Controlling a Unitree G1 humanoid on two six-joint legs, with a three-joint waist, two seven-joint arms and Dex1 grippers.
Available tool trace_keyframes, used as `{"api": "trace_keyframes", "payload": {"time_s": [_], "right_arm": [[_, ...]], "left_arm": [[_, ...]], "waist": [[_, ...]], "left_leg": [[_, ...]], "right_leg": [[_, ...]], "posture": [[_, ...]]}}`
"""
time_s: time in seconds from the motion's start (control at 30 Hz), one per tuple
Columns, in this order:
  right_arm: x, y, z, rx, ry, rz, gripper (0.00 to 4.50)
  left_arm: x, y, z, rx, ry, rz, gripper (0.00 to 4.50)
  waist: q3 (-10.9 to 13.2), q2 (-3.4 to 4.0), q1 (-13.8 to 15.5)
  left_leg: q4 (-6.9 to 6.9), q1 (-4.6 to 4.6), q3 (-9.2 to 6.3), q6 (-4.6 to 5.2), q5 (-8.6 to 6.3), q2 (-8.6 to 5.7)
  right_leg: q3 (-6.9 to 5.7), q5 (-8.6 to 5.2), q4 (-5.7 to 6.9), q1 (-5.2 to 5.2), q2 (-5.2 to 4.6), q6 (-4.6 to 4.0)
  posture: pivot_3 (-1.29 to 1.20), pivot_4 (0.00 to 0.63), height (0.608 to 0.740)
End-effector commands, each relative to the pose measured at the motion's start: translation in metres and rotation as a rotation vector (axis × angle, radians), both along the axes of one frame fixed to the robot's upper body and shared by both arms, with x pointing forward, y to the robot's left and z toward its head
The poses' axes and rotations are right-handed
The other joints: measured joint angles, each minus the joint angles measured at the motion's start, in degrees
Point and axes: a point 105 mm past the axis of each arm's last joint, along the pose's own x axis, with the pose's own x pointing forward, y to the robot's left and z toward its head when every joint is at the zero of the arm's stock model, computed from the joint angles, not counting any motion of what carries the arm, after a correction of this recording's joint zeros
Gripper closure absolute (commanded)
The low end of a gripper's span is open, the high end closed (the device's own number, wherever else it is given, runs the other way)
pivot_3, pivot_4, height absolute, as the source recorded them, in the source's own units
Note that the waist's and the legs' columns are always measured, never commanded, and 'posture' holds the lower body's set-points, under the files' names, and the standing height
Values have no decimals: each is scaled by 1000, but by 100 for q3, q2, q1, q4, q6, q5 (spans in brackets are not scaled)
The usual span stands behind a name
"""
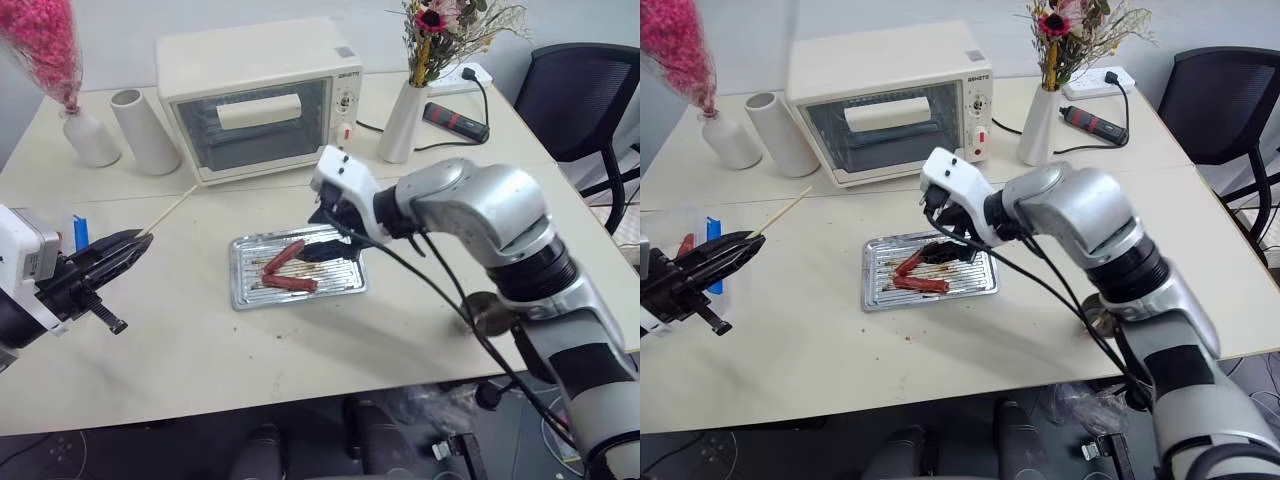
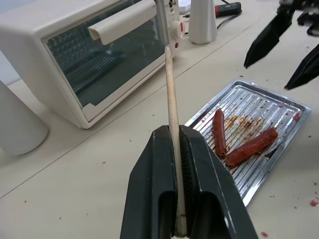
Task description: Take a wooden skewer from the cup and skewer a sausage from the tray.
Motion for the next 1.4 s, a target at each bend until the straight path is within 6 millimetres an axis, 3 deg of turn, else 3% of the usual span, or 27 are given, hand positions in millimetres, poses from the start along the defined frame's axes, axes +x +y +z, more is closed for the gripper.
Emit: {"api": "trace_keyframes", "payload": {"time_s": [0.03, 0.07, 0.23, 0.5, 0.7, 0.83, 1.03, 1.4], "right_arm": [[-4, 8, 4, 8, -50, 2, 2039], [-5, 10, 2, 2, -61, 9, 2360], [-4, 11, 3, -5, -103, 34, 2360], [12, 1, 28, -16, -197, 21, 2360], [12, -1, 38, -11, -178, 49, 2360], [5, 6, 21, -35, -173, 100, 2360], [-3, 17, -21, -67, -138, 142, 2360], [2, 25, -44, -73, -122, 114, 2360]], "left_arm": [[-3, 2, 6, 11, -31, 10, 4500], [-3, 2, 6, 11, -31, 11, 4500], [-2, 5, 7, 7, -38, 22, 4500], [2, 6, 7, -3, -59, 28, 4500], [5, 4, 5, -12, -68, 19, 4500], [6, 3, 5, -11, -75, 16, 4500], [3, 1, 7, -10, -78, 13, 4500], [-4, 3, 8, -2, -68, 32, 4500]], "waist": [[0, 0, -10], [0, 0, -20], [0, 0, -20], [0, -1, -23], [-1, -1, -23], [-1, -2, -22], [-4, -6, -20], [-7, -11, -23]], "left_leg": [[0, -1, -1, -1, 0, 0], [0, -1, 0, -1, 1, 0], [0, 0, -2, -1, 1, 0], [0, 7, 0, -3, 2, -2], [0, 7, 0, -3, 2, -2], [0, 7, 0, -3, 2, -1], [0, 8, -1, -5, 3, -1], [1, 16, -2, -15, 9, -1]], "right_leg": [[-1, 0, 0, -1, 0, 0], [-1, 0, 2, -1, 1, 0], [-3, 0, 3, 0, 4, 0], [-2, 0, 3, 2, 5, 0], [-2, 0, 6, 2, 6, 0], [-2, 0, 7, 4, 6, 0], [-2, 0, 11, 4, 5, 0], [-3, -2, 11, 4, 7, -4]], "posture": [[0, 150, 740], [0, 150, 740], [0, 150, 740], [0, 150, 740], [0, 150, 740], [0, 150, 740], [0, 150, 740], [0, 150, 740]]}}
